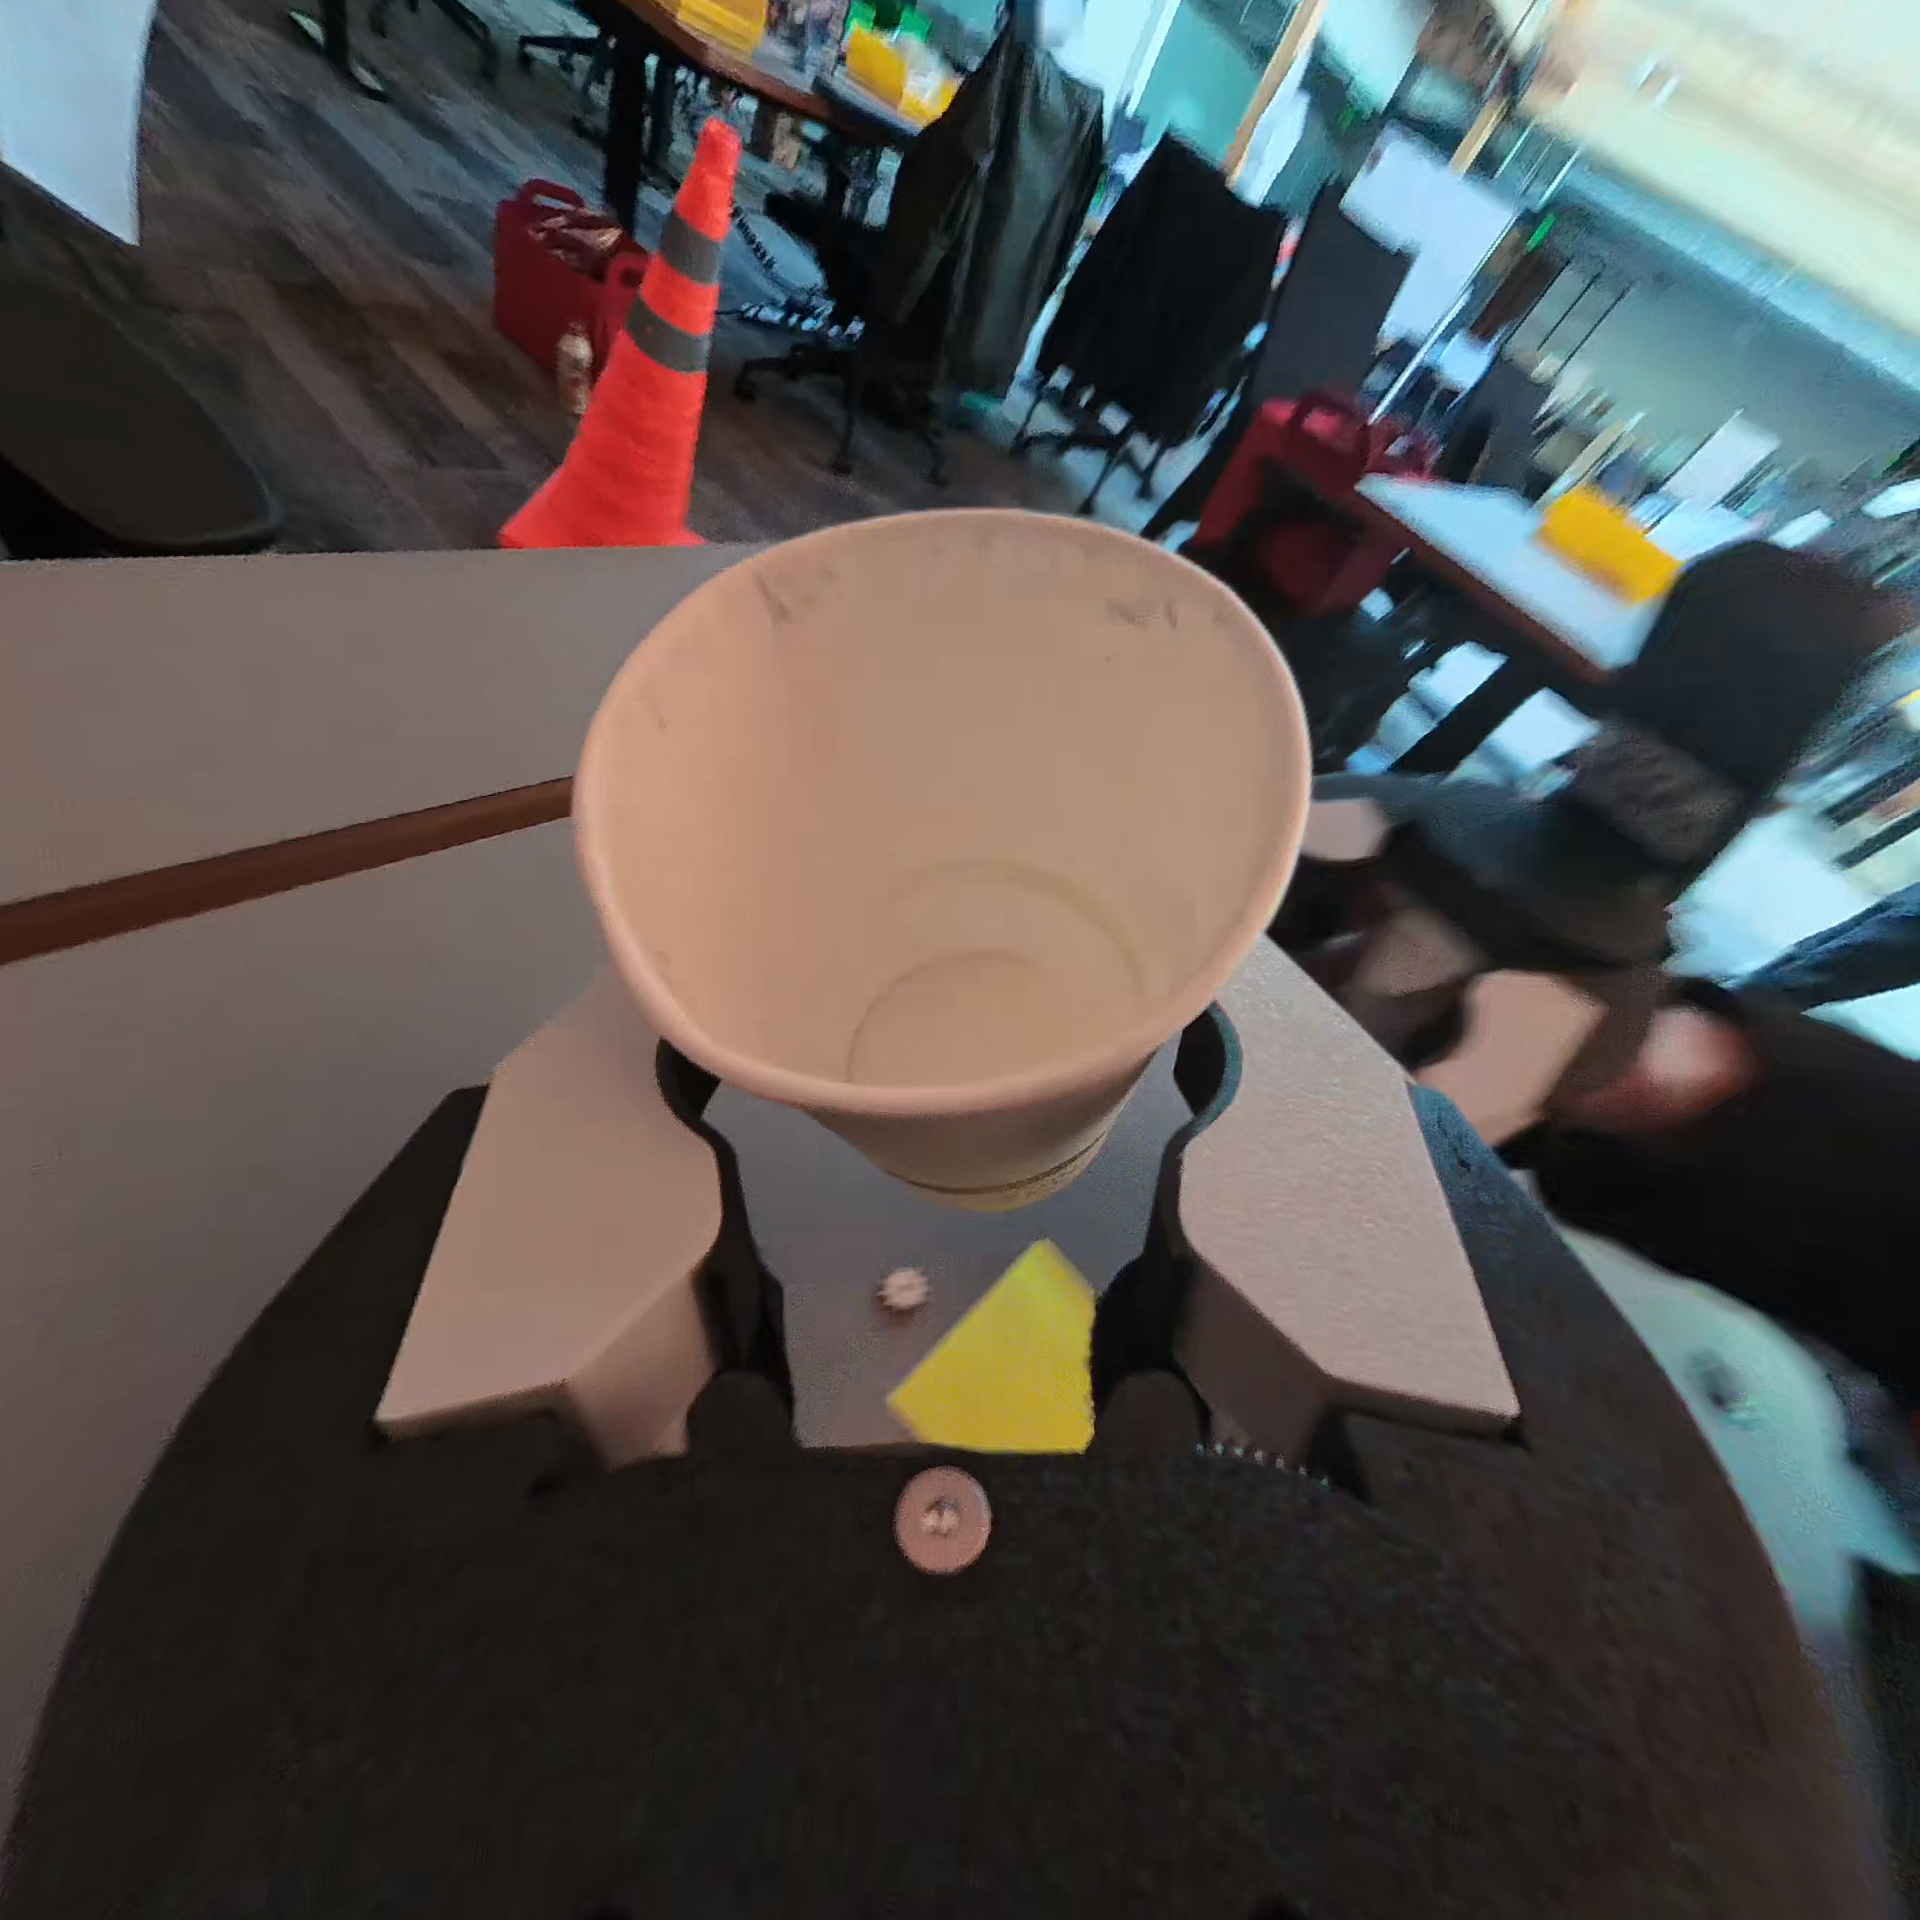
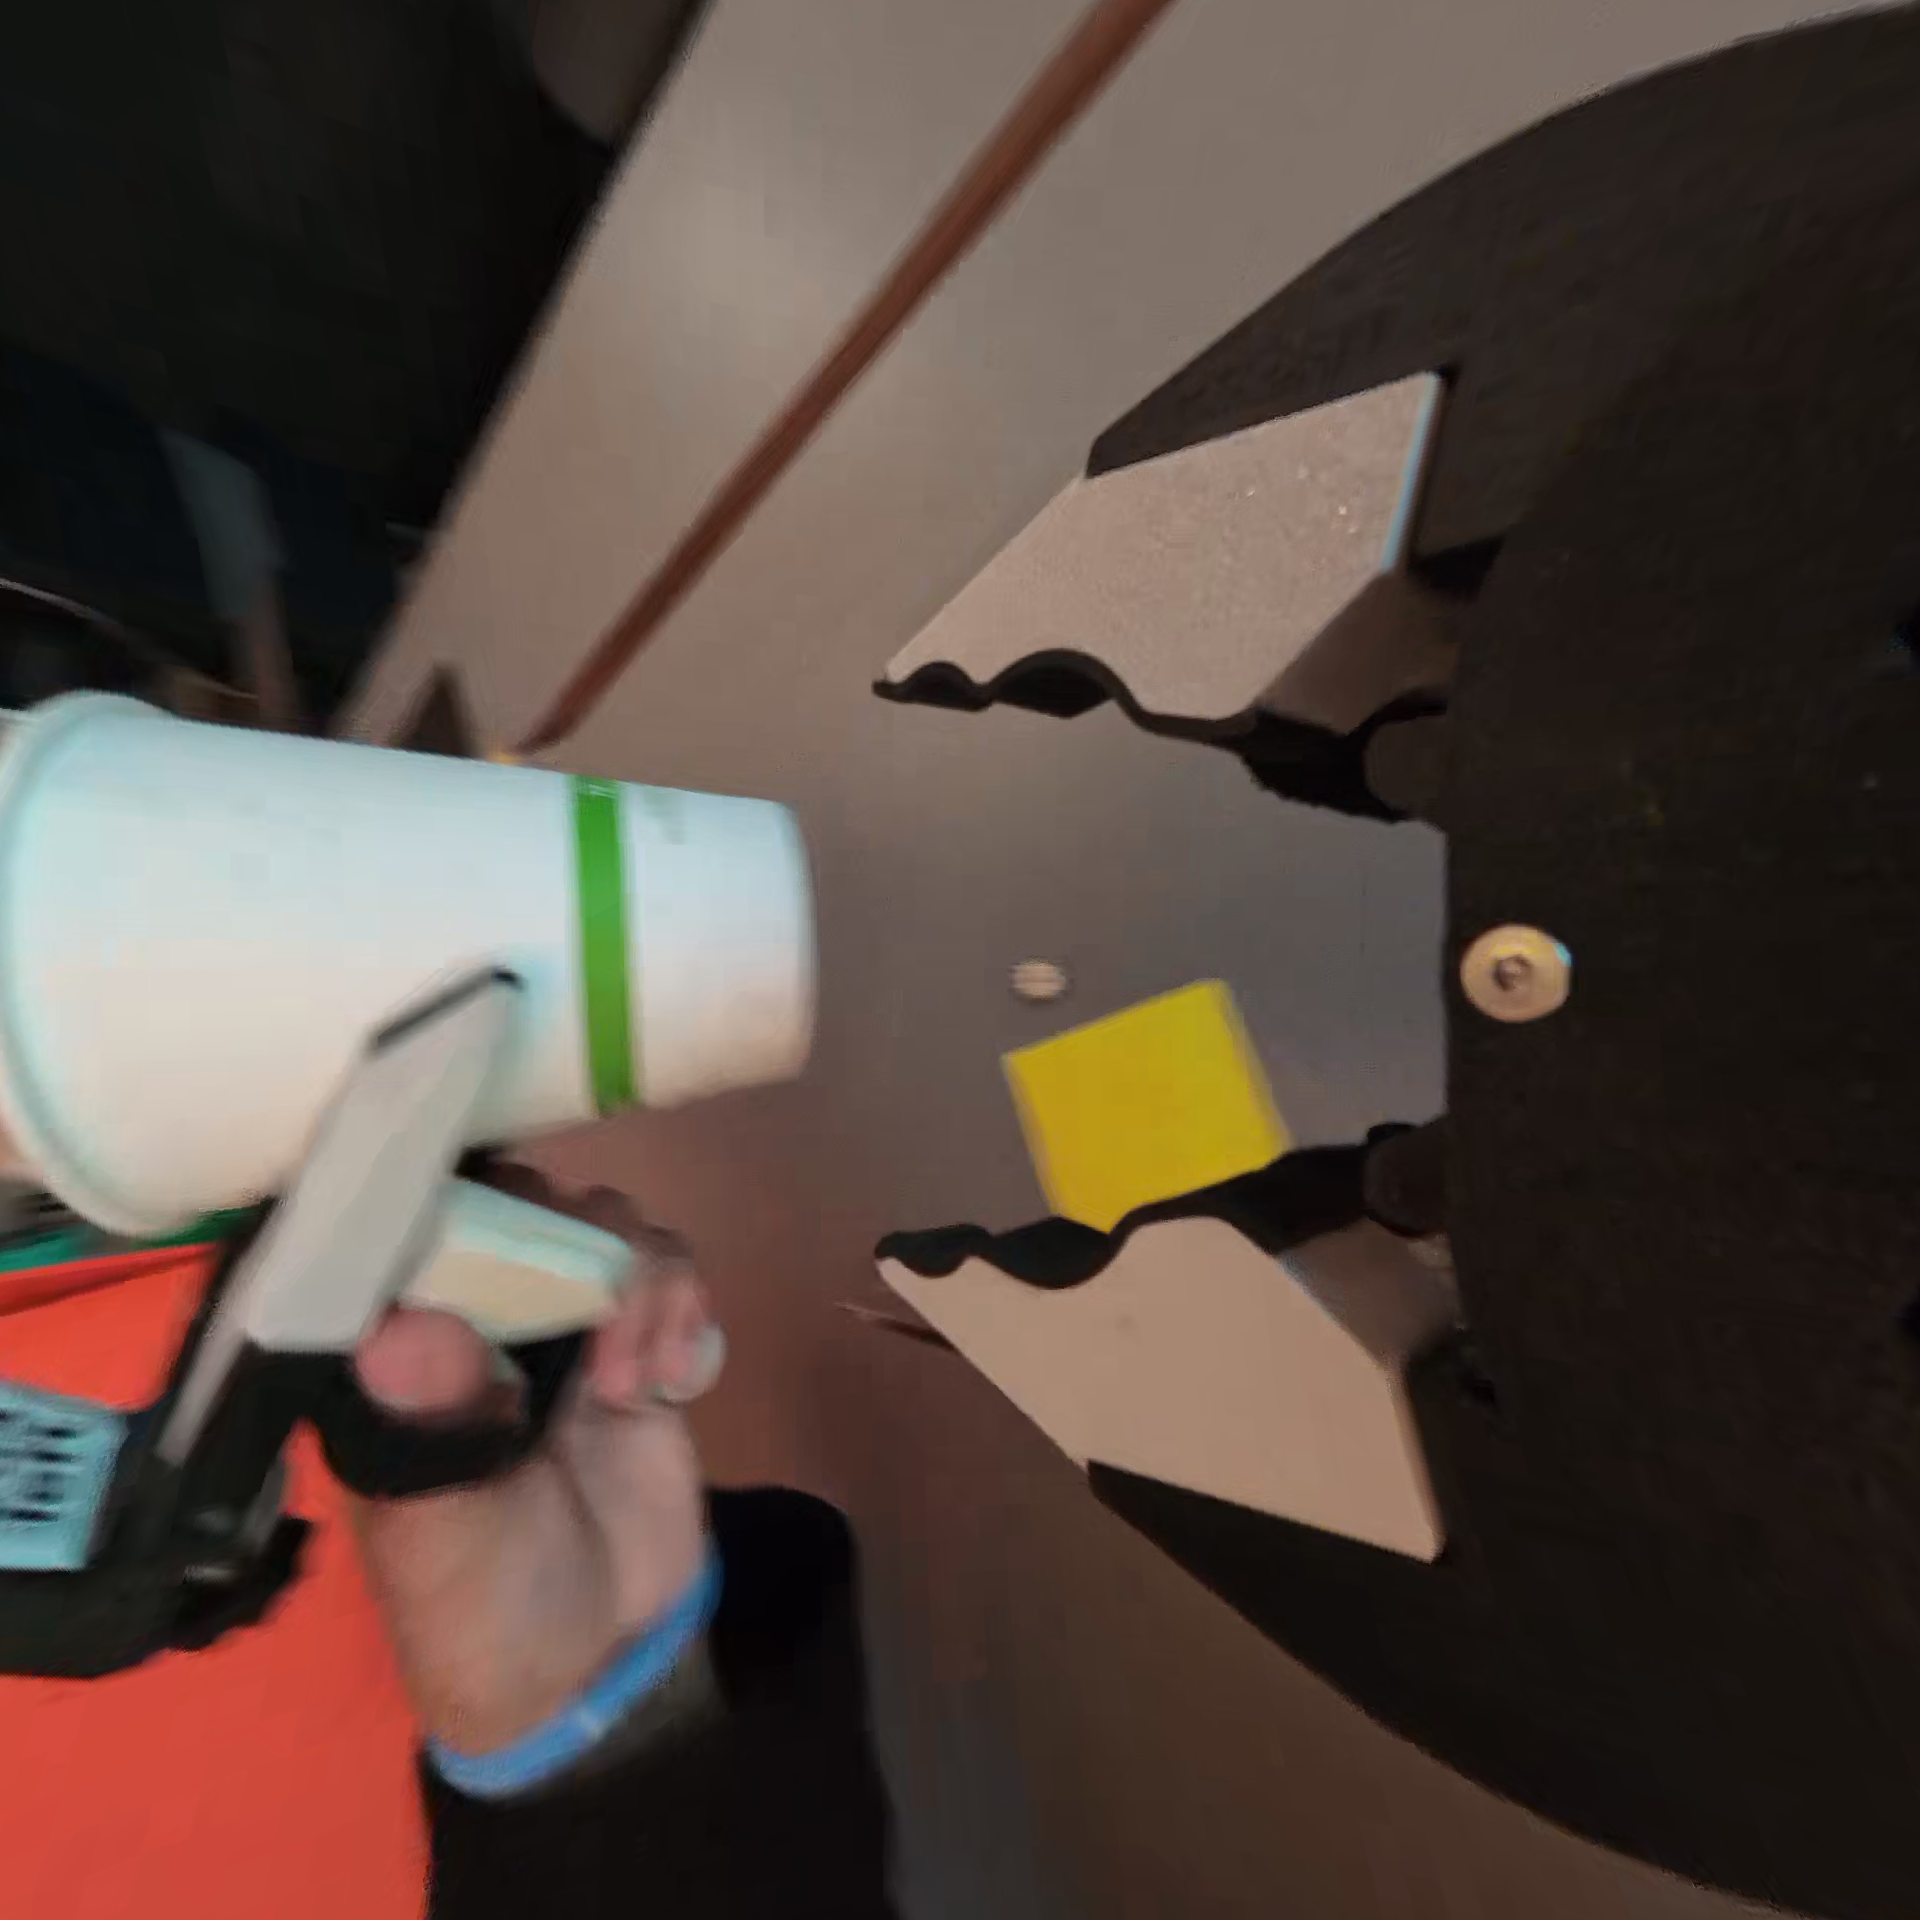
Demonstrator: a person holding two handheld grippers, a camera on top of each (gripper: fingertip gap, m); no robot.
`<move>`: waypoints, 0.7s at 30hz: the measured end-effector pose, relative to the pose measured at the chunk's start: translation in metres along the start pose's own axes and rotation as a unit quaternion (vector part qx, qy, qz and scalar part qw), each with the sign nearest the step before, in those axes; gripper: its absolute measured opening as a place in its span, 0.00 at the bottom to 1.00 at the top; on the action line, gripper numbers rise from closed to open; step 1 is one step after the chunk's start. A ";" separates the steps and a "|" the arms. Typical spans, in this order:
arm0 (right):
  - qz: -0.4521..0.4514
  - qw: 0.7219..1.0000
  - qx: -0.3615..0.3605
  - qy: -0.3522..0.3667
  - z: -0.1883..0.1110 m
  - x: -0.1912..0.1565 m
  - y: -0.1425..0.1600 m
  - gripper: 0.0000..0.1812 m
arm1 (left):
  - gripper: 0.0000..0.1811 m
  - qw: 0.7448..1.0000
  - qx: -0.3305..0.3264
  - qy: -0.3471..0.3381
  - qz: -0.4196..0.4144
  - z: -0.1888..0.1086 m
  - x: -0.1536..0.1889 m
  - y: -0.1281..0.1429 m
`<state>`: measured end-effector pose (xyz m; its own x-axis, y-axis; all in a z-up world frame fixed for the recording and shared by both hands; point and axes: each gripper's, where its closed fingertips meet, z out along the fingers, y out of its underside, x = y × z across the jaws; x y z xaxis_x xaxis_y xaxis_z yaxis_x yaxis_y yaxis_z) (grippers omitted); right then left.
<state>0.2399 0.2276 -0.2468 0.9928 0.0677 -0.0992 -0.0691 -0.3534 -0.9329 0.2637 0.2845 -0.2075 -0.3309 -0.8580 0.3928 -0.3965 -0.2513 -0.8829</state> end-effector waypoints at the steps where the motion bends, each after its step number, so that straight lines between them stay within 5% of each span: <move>1: 0.000 0.999 -0.039 0.002 -0.018 -0.003 0.018 0.51 | 0.49 0.999 -0.017 -0.019 0.024 0.004 -0.013 0.008; 4: 0.005 0.998 -0.060 -0.012 -0.066 -0.043 0.059 0.46 | 0.49 0.994 -0.060 -0.050 0.078 0.018 -0.040 0.031; 9: 0.042 0.984 -0.171 -0.007 -0.093 -0.107 0.139 0.45 | 0.49 0.984 -0.109 -0.068 0.121 0.039 -0.056 0.055; 21: -0.062 0.961 -0.268 0.006 -0.067 -0.130 0.157 0.25 | 0.52 0.978 -0.123 -0.103 0.133 0.038 -0.053 0.080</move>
<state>0.1066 0.1012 -0.3571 0.9912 0.1319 0.0084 0.1082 -0.7738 -0.6241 0.2821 0.2923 -0.3086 -0.2804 -0.9569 0.0757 -0.5224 0.0860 -0.8483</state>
